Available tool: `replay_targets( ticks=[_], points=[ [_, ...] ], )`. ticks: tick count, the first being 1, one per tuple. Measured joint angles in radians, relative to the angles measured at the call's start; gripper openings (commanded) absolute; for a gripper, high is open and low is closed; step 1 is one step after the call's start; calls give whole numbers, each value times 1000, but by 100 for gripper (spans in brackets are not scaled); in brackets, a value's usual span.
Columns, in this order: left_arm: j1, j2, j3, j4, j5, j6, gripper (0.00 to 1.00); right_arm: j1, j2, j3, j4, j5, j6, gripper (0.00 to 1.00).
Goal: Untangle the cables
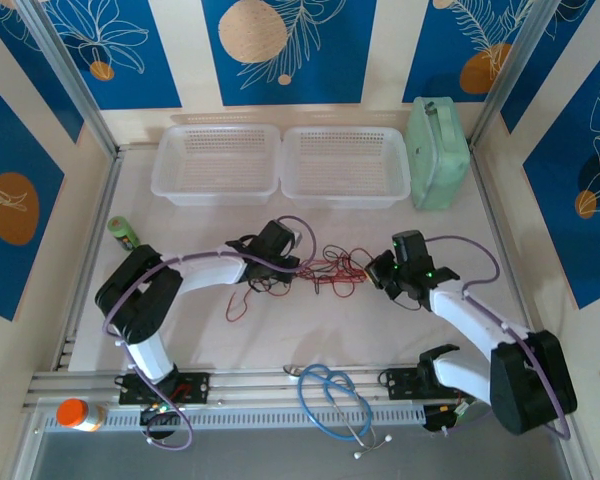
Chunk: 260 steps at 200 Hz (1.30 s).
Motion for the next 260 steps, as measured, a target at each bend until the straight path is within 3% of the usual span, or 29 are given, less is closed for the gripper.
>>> replay_targets(
  ticks=[56, 100, 123, 154, 187, 223, 260],
  points=[
    [-13, -26, -40, 57, -116, -60, 0, -43, -131, -61, -19, -67, 111, 1],
    [-17, -63, -30, 61, -129, -48, 0, -64, -153, -92, -67, -79, 99, 3],
    [-19, -64, -24, 61, -130, -32, 0, -76, -111, -59, -114, -80, 7, 17],
    [13, -76, -25, 31, -231, -29, 0, -103, -3, 23, -264, -5, -176, 38],
    [24, -81, -27, 32, -257, -21, 0, -3, 53, 176, -417, 63, -364, 59],
    [17, -82, -28, 32, -257, -10, 0, 130, 108, 380, -491, 111, -489, 68],
    [15, -82, -29, 32, -260, -6, 0, 225, 364, 617, -524, 116, -588, 71]
  ],
)
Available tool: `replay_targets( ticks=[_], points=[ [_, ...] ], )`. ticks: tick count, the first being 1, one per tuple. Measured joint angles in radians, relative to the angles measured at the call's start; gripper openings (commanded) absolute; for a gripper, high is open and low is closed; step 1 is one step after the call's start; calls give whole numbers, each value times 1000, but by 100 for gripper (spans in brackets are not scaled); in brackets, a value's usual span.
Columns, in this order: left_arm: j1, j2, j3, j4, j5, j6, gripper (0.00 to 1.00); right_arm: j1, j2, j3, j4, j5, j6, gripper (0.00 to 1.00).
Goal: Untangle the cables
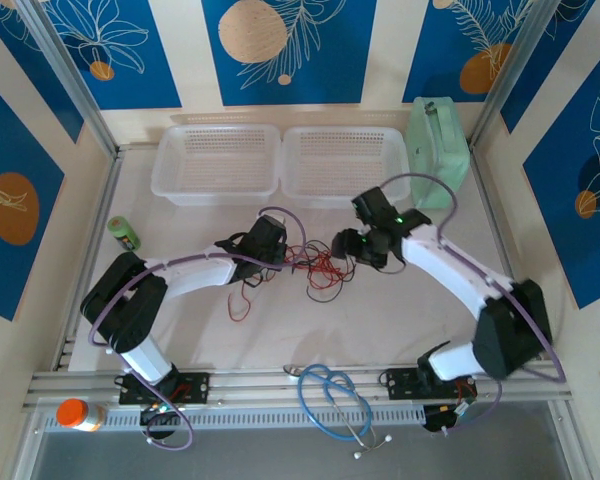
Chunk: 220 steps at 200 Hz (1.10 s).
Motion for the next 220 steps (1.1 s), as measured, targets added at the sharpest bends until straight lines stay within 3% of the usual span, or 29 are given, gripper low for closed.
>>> replay_targets(
  ticks=[46, 69, 87, 105, 123, 170, 220],
  points=[
    [-2, -16, -16, 4, 0, 0, 0, 45, 298, 196, -2, 19, -52, 69],
    [-2, -23, -24, 7, 0, 0, 0, 51, 379, 227, -5, 31, -45, 63],
    [-2, -23, -28, 8, 0, -1, 0, 55, 427, 234, -6, 47, -28, 47],
    [-2, -24, -30, 10, 0, -1, 0, 55, 454, 234, -12, 63, -18, 19],
    [-2, -26, -32, 11, 0, -1, 0, 55, 457, 232, -23, 80, 2, 0],
    [-4, -54, -48, -2, -45, -5, 0, 16, 333, 101, -24, 142, 66, 0],
    [-5, -55, -69, -17, -92, -50, 0, -135, 41, -198, 51, 135, 217, 1]
  ],
)
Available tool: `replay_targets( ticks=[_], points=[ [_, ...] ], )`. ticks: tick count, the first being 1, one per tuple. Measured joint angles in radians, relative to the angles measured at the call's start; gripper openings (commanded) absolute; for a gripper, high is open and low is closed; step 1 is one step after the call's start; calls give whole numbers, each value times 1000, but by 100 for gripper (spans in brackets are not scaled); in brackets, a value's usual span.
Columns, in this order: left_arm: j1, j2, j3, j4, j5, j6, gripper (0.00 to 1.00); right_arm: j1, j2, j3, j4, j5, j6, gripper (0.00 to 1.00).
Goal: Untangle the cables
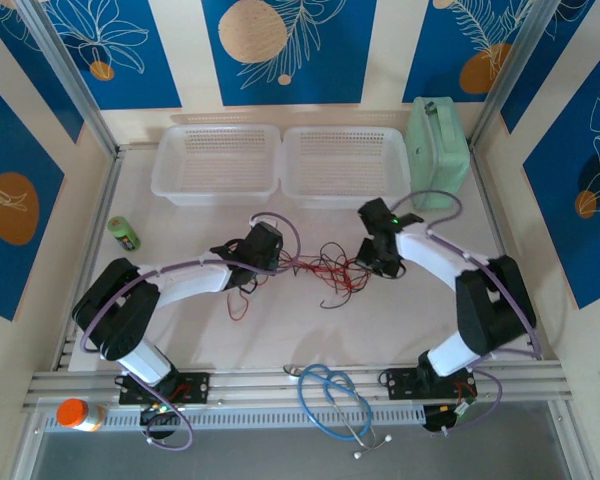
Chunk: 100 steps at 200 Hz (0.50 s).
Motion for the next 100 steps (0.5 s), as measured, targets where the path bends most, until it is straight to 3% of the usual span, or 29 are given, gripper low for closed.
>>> replay_targets(
  ticks=[40, 73, 100],
  points=[
    [0, 5, -9, 8, 1, -28, 0, -21, -47, -132, 84, -91, 95, 17],
    [0, 10, -9, 22, 8, -30, 0, 29, -3, -93, 66, -90, 82, 42],
    [0, 10, -12, 33, 19, -30, 0, 120, -9, 21, -32, -11, 19, 58]
  ],
)
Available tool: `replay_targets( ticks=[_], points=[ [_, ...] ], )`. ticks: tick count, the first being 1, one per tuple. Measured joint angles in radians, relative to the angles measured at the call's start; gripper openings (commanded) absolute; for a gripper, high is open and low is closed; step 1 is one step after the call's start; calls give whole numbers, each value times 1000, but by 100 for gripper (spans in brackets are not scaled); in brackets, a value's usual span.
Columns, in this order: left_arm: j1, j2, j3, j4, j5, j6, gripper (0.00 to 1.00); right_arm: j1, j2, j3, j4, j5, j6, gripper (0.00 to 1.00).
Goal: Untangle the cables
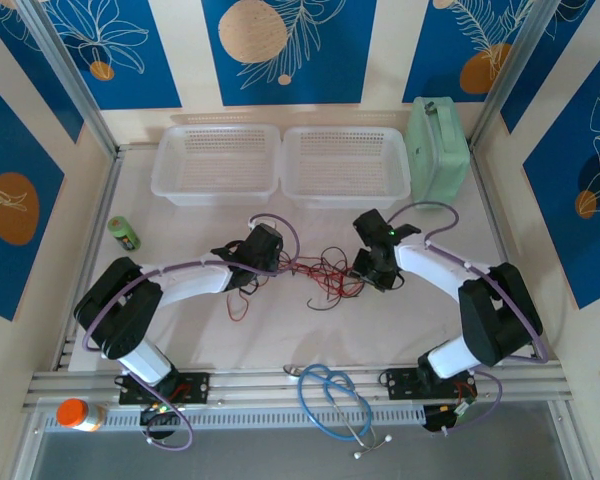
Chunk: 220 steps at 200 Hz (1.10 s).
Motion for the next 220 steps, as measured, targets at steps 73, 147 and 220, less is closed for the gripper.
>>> replay_targets(
  ticks=[73, 147, 220],
  points=[
    [0, 2, -10, 35, 26, -8, 0, 66, 26, 161, -67, 124, -324, 67],
    [0, 2, -17, 39, 28, -8, 0, 11, 196, 251, -43, -9, -305, 66],
    [0, 0, -28, 42, 31, -8, 0, 3, 309, 268, -16, -68, -232, 55]
  ],
)
